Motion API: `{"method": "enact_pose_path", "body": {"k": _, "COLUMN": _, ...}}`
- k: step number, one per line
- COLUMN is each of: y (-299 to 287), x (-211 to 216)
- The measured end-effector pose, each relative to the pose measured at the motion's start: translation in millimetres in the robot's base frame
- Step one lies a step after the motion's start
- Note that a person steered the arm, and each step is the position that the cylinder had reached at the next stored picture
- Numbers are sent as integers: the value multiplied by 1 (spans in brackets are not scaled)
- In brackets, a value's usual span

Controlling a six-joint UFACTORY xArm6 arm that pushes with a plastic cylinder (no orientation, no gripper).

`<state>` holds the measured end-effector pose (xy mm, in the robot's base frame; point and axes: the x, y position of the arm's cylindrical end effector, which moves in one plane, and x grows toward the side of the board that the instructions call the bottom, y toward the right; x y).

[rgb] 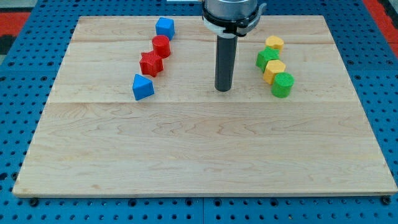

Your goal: Push the blue triangle closer to the red star

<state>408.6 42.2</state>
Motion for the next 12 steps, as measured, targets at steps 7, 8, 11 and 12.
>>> {"method": "enact_pose_path", "body": {"k": 7, "y": 55, "x": 33}}
{"method": "enact_pose_path", "body": {"k": 8, "y": 57, "x": 33}}
{"method": "enact_pose_path", "body": {"k": 11, "y": 61, "x": 56}}
{"method": "enact_pose_path", "body": {"k": 12, "y": 61, "x": 74}}
